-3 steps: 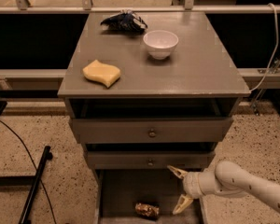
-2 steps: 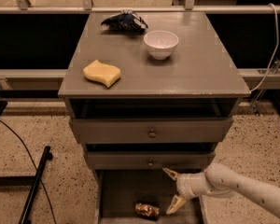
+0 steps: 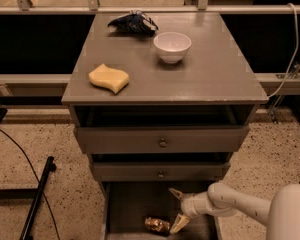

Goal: Pick orange can from bottom drawer and place on counter

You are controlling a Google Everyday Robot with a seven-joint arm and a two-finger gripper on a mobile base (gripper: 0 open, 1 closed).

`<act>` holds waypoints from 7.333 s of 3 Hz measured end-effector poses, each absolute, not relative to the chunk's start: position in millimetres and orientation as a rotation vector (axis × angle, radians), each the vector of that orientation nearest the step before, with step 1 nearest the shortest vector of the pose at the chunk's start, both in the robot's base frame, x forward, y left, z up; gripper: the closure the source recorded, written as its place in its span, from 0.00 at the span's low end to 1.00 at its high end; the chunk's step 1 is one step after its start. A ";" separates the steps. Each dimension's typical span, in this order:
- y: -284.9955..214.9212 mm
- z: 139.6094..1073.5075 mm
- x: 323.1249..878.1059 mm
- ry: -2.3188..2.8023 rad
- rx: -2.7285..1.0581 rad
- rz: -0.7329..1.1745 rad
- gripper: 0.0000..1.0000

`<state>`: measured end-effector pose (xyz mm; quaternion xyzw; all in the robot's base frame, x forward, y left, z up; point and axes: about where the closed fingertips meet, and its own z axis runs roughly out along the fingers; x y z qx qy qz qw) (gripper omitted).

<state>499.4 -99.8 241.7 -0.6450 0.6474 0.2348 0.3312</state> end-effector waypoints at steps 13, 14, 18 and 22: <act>-76.8 129.8 487.0 1.764 -1.620 0.690 0.66; -75.5 134.7 484.2 1.712 -1.614 0.730 0.89; -173.3 381.1 455.9 1.478 -1.710 0.601 1.00; -255.0 572.2 464.4 1.404 -1.730 0.501 1.00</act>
Offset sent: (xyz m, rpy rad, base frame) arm 0.0083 0.0127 -0.0257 0.0217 0.0232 -0.0678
